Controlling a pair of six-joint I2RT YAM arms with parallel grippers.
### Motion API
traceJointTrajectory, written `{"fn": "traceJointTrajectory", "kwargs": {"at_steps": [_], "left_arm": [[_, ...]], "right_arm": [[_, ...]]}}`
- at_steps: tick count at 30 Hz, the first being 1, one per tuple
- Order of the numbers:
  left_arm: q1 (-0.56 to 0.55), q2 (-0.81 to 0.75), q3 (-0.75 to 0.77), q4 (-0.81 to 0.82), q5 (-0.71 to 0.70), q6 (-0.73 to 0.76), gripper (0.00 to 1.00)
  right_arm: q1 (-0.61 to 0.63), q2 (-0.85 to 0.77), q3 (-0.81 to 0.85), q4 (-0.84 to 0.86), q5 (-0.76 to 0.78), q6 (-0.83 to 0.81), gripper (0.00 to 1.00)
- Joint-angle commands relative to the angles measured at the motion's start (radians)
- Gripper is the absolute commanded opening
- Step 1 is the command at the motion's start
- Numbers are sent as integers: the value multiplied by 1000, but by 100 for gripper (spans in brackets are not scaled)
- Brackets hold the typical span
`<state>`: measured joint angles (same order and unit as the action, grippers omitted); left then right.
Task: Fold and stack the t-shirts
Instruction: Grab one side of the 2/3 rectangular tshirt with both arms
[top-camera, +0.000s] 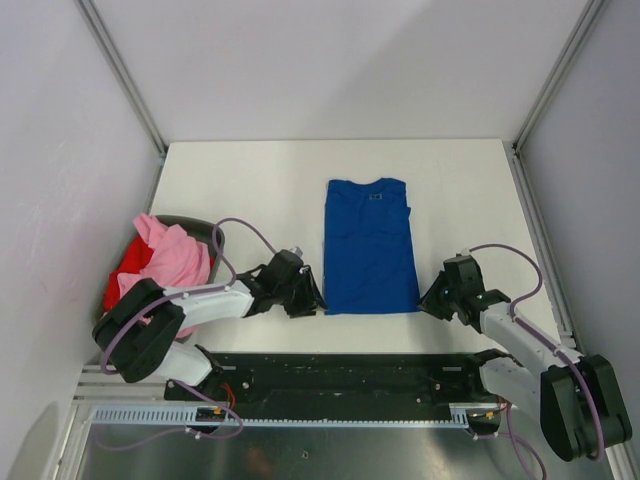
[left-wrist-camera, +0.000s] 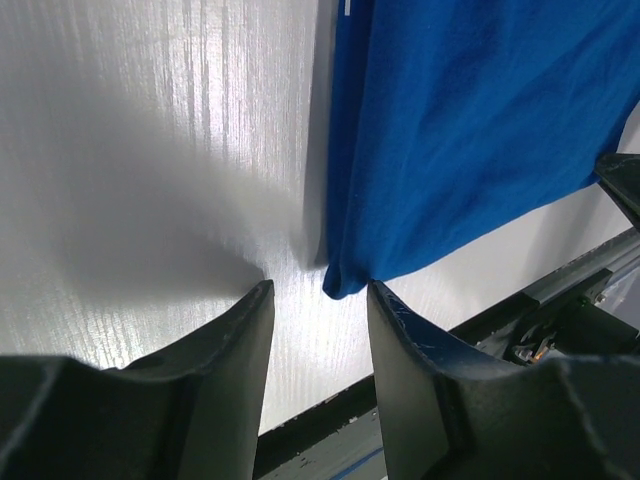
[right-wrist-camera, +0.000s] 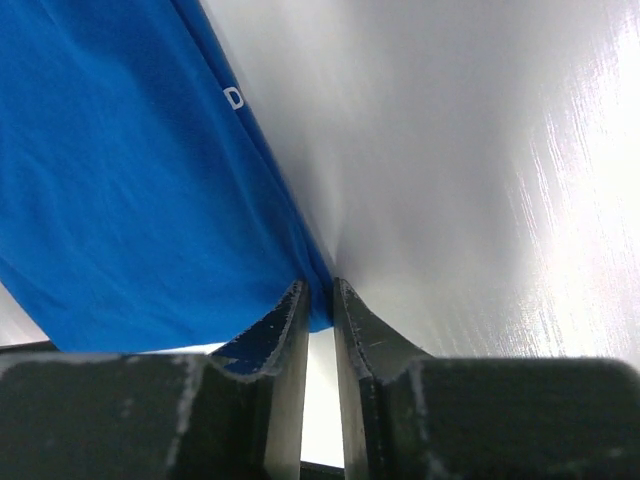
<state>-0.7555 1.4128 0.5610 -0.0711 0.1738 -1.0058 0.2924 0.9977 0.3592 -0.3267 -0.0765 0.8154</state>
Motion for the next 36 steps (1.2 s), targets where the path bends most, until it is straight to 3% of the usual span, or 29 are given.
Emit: {"fn": "traceJointTrajectory", "kwargs": {"at_steps": [1, 11, 27, 31, 36], "left_arm": [[-15, -20, -14, 15, -26, -22, 48], [-43, 32, 25, 27, -29, -37, 46], [-72, 97, 39, 60, -48, -74, 36], [-74, 102, 40, 65, -51, -75, 28], [-76, 77, 46, 63, -63, -49, 3]], "right_arm": [[5, 16, -11, -36, 11, -8, 18], [9, 20, -8, -28, 4, -6, 10], [10, 30, -6, -21, 4, -13, 9], [10, 35, -5, -17, 3, -16, 9], [10, 31, 2, -25, -16, -22, 1]]}}
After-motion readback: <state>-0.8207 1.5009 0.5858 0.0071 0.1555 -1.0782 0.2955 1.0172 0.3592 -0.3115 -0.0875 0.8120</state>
